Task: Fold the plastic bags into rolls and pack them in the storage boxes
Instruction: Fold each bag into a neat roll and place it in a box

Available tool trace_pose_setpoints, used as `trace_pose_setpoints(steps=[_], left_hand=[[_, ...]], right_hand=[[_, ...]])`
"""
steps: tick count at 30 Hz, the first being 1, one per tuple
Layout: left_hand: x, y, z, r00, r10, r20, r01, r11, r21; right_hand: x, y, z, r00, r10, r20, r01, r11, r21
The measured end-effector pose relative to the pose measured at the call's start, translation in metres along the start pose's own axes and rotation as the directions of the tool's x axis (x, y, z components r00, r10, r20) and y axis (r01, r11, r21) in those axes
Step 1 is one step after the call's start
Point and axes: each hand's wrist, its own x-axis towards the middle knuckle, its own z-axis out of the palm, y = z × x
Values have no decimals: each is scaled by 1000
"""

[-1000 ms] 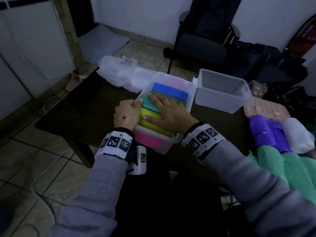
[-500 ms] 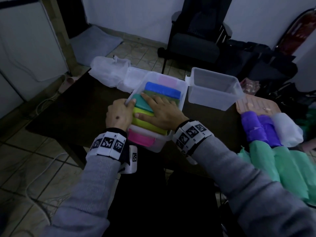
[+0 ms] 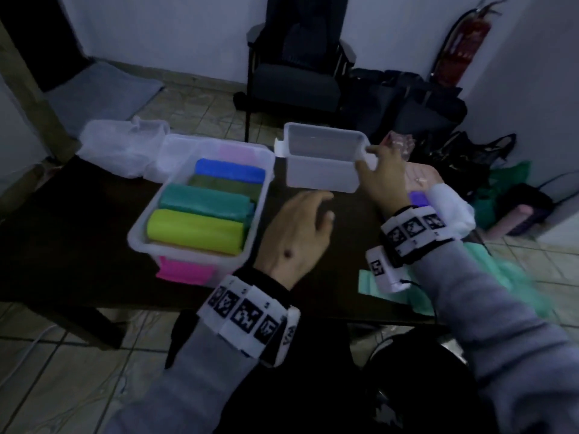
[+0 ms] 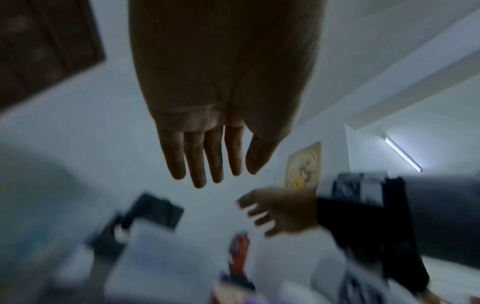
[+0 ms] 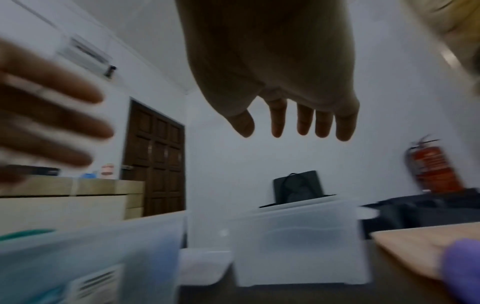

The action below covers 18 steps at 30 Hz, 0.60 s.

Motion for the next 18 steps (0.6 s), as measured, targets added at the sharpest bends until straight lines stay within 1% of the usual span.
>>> trace_pose_setpoints(steps=[1,2,3,4,6,10,12,14,15,16,18], left_hand=[[5,3,15,993,-45,113,47,999,-14],[8,5,31,971,-94,220,98,995,-9],[10,4,48,944,-137,302,138,990,19],[11,1,65,919,-175,354,161,984,69],[10,-8,95,882,-237,408,176,968,181],[0,-31,136,837,-301,457,136,923,359],[-8,-39,145,832,-316,457,104,897,431],[-16,-44,149,861,-289,419,59,874,482],[-19,-46,150,879,-270,394,44,867,496],[-20,-47,152,892,-255,373,36,862,505],[-22,-48,153,908,-238,345,31,858,512]], right_hand=[[7,19,-15,998,59,-18,-60,998,-24],[14,40,-28,991,134,-25,-135,990,-46],[18,58,-40,975,220,-25,-221,973,-70],[22,78,-50,953,303,-21,-304,949,-87],[26,109,-63,896,444,-16,-442,887,-135],[32,156,-68,795,599,-91,-601,760,-248],[36,167,-66,766,639,-72,-626,716,-309],[35,164,-66,753,658,-16,-612,691,-385],[32,158,-68,757,652,37,-579,695,-426],[36,152,-67,775,623,106,-508,714,-482],[41,137,-62,807,551,213,-380,760,-527]])
